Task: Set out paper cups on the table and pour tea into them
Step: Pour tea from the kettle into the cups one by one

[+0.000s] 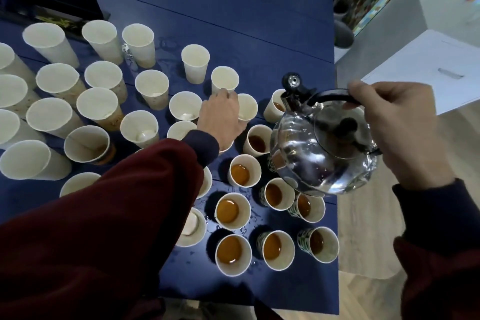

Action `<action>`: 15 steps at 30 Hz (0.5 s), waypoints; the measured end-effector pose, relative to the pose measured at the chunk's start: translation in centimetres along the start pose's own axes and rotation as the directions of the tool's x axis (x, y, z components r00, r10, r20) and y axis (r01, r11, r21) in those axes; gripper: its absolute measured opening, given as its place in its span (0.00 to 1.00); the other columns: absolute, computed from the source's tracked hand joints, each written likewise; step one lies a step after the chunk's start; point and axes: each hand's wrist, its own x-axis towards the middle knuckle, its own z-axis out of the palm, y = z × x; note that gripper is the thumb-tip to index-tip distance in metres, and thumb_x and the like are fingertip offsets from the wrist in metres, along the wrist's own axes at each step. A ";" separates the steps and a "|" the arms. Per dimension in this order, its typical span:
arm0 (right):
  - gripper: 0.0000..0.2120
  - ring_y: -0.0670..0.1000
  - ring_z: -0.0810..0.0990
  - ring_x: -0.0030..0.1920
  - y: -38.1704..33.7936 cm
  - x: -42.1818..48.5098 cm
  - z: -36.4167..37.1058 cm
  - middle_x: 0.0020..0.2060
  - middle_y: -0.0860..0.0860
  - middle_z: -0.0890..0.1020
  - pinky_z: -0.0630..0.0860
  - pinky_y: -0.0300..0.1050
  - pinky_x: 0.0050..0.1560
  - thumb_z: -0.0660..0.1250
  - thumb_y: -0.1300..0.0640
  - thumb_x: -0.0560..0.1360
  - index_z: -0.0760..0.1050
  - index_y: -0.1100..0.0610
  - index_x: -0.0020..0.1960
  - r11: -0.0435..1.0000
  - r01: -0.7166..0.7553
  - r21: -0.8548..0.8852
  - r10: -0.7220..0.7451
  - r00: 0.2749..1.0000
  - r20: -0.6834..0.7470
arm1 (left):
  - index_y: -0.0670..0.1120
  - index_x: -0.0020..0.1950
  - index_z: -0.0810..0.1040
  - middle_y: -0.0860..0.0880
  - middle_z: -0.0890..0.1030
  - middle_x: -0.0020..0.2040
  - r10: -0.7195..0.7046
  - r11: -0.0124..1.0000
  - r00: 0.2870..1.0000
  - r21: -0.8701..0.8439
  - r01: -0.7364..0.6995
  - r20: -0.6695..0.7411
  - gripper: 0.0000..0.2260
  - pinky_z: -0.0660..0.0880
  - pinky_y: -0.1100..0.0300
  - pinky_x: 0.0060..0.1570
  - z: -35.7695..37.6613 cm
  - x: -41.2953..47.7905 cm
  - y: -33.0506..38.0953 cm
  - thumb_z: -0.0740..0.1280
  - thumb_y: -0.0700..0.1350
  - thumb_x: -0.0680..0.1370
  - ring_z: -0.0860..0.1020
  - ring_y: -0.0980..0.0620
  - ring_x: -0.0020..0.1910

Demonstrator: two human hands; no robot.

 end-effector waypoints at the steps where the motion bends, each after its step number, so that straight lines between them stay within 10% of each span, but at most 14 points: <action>1: 0.26 0.50 0.64 0.28 0.0 0.4 0.2 0.25 0.61 0.67 0.63 0.46 0.33 0.68 0.43 0.76 0.79 0.67 0.37 1.000 0.006 0.000 -0.006 1.000 0.010 | 0.41 0.67 0.71 0.40 0.76 0.61 0.003 1.000 1.000 0.000 -0.003 0.012 0.27 0.73 0.46 0.52 0.1 0.3 0.0 0.71 0.56 0.76 0.76 0.39 0.57; 4: 0.22 0.47 0.65 0.26 -0.2 1.6 0.9 0.19 0.47 0.67 0.64 0.45 0.33 0.69 0.44 0.76 0.81 0.60 0.34 1.000 0.027 -0.005 -0.026 0.998 0.062 | 0.41 0.67 0.71 0.39 0.75 0.61 -0.001 1.000 0.998 0.008 0.001 0.062 0.28 0.73 0.45 0.54 0.4 0.6 0.1 0.72 0.57 0.75 0.76 0.39 0.57; 15: 0.25 0.52 0.67 0.28 -0.1 4.5 2.6 0.21 0.53 0.68 0.63 0.44 0.31 0.68 0.44 0.78 0.77 0.63 0.32 0.968 0.160 -0.191 -0.122 0.973 0.197 | 0.42 0.68 0.70 0.40 0.75 0.62 -0.062 0.998 0.997 0.025 0.061 0.045 0.25 0.74 0.44 0.53 2.3 1.4 0.4 0.66 0.58 0.78 0.76 0.39 0.56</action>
